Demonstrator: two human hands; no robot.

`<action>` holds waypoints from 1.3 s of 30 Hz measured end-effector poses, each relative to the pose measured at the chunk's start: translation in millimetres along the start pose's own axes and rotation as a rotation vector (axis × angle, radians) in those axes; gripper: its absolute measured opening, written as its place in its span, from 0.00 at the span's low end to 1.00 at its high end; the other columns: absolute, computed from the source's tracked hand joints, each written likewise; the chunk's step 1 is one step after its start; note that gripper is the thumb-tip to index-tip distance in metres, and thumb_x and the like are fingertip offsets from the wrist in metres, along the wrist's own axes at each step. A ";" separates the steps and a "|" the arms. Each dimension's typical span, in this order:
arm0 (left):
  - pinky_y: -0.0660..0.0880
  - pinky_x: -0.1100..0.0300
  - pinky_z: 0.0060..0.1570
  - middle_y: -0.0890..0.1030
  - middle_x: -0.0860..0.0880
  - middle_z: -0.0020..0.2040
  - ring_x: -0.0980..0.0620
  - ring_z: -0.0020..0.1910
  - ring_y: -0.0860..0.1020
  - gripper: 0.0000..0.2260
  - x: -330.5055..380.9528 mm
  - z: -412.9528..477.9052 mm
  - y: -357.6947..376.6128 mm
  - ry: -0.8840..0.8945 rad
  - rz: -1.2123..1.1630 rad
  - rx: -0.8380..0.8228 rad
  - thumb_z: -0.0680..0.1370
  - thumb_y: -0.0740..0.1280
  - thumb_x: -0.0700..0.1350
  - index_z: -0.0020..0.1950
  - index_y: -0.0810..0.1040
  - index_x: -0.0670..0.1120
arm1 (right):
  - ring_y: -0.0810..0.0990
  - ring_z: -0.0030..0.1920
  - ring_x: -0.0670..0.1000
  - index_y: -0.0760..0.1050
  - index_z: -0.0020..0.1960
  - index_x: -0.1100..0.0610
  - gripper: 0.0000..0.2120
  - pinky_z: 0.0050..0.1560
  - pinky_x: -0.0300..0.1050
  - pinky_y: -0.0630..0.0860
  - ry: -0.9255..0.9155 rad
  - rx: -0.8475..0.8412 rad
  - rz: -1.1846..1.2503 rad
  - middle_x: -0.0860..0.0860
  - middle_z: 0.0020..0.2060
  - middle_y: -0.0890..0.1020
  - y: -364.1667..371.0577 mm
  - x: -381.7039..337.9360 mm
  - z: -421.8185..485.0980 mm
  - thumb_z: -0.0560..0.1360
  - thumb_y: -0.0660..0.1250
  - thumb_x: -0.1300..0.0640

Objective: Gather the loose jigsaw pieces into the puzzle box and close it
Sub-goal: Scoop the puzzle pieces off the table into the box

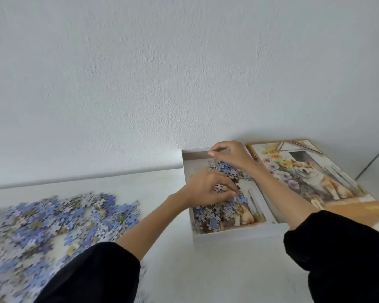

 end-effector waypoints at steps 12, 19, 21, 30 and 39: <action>0.76 0.53 0.47 0.83 0.51 0.45 0.59 0.42 0.79 0.07 21.7 -71.6 -39.8 0.051 -0.124 0.044 0.76 0.67 0.47 0.50 0.82 0.46 | 0.77 0.42 0.36 0.81 0.49 0.56 0.05 0.44 0.25 0.69 -0.123 0.011 0.005 0.43 0.43 0.81 14.9 -71.1 -20.2 0.74 0.67 0.60; 0.76 0.56 0.49 0.82 0.56 0.48 0.61 0.46 0.79 0.09 9.4 -162.2 -96.2 -0.091 -0.068 0.128 0.76 0.65 0.49 0.51 0.81 0.48 | 0.78 0.42 0.40 0.80 0.47 0.49 0.05 0.44 0.26 0.69 -0.169 -0.034 0.002 0.48 0.44 0.83 80.6 -144.7 -25.2 0.74 0.67 0.57; 0.76 0.57 0.48 0.82 0.56 0.48 0.62 0.46 0.79 0.09 -4.3 -199.2 -112.3 -0.150 -0.045 0.156 0.76 0.65 0.50 0.51 0.81 0.48 | 0.77 0.42 0.39 0.80 0.48 0.48 0.06 0.43 0.25 0.69 -0.179 -0.074 0.002 0.48 0.44 0.83 110.2 -164.4 -28.8 0.74 0.66 0.58; 0.75 0.67 0.48 0.82 0.56 0.48 0.62 0.47 0.79 0.22 -69.1 -371.2 -184.0 -0.352 0.049 0.309 0.73 0.60 0.66 0.51 0.80 0.52 | 0.76 0.53 0.46 0.76 0.56 0.48 0.12 0.55 0.42 0.72 -0.215 -0.271 0.038 0.48 0.50 0.79 246.9 -237.0 -60.5 0.74 0.68 0.54; 0.58 0.40 0.67 0.60 0.47 0.71 0.45 0.70 0.58 0.45 -141.5 -508.4 -220.2 -0.788 0.353 0.342 0.59 0.47 0.81 0.69 0.65 0.58 | 0.51 0.74 0.53 0.55 0.70 0.36 0.45 0.70 0.59 0.55 -0.070 -0.440 -0.195 0.49 0.74 0.54 358.1 -246.7 -79.1 0.58 0.59 0.22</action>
Point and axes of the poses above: each hand's wrist, its own z-axis towards the middle knuckle, its own y-axis out of the palm, x = y × z, the point moved 4 cm from there along z, towards the middle knuckle
